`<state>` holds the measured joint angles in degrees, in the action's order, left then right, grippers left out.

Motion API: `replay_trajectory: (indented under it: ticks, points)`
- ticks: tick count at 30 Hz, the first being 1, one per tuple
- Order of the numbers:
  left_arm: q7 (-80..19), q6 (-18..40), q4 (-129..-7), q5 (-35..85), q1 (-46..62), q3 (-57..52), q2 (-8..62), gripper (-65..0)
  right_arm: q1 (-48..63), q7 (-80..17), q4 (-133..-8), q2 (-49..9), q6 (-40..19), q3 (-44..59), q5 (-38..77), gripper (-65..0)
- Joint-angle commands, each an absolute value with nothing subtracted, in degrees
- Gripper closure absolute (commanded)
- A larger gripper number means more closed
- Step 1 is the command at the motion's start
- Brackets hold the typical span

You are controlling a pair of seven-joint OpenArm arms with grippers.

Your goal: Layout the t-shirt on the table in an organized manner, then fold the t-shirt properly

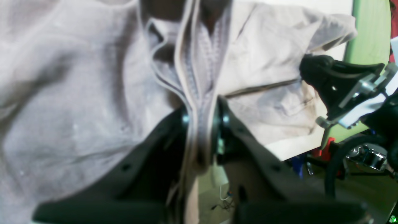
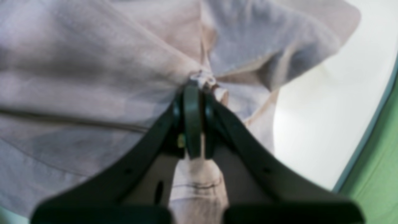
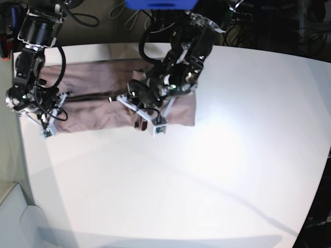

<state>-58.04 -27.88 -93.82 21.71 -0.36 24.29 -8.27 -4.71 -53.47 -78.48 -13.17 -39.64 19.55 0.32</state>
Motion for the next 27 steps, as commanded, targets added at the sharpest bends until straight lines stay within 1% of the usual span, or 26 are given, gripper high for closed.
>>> replay_trajectory:
  ticks: [1, 2, 6, 7, 8, 10, 15, 23, 27]
  points:
    - [-58.0, -28.3, -94.7, 22.5, -1.2, 24.3, -9.0, -1.6, -3.7, -57.2, -77.2, -12.5, -40.0, 19.2, -1.2, -1.0]
    - [-58.2, -28.3, -94.7, 22.7, -1.2, 24.3, -9.0, -4.2, -3.7, -57.2, -77.2, -12.5, -40.0, 19.2, -1.2, -1.0]
    - [-58.2, -28.3, -94.7, 22.8, -0.8, 24.7, -9.0, -22.0, -3.6, -57.3, -77.2, -12.5, -40.0, 19.2, -1.2, -1.0]
    - [-58.2, -28.3, -94.7, 22.8, -0.7, 24.7, -9.0, -25.1, -3.6, -57.3, -77.2, -12.5, -40.0, 19.2, -1.2, -1.0]
    - [-58.2, -28.2, -94.7, 22.8, -0.7, 24.7, -9.0, -26.3, -3.6, -57.3, -77.2, -12.5, -40.0, 19.2, -1.2, -1.0]
    - [-58.3, -28.0, -94.7, 23.0, -0.8, 24.7, -9.0, -27.6, -3.6, -57.4, -77.2, -12.5, -40.0, 19.2, -1.2, -1.0]
    - [-58.3, -28.0, -95.8, 23.0, -0.6, 24.7, -9.0, -27.6, -3.6, -57.3, -77.2, -12.5, -40.0, 19.2, -1.2, -1.0]
    - [-57.7, -28.1, -104.1, 22.7, 1.5, 24.2, -9.0, -27.3, -3.6, -57.3, -77.2, -12.5, -40.0, 19.2, -1.2, -1.0]
    - [-57.7, -28.2, -105.5, 22.7, 1.6, 20.4, -9.0, -27.0, -3.6, -57.3, -77.2, -12.5, -40.0, 19.2, -1.2, -1.0]
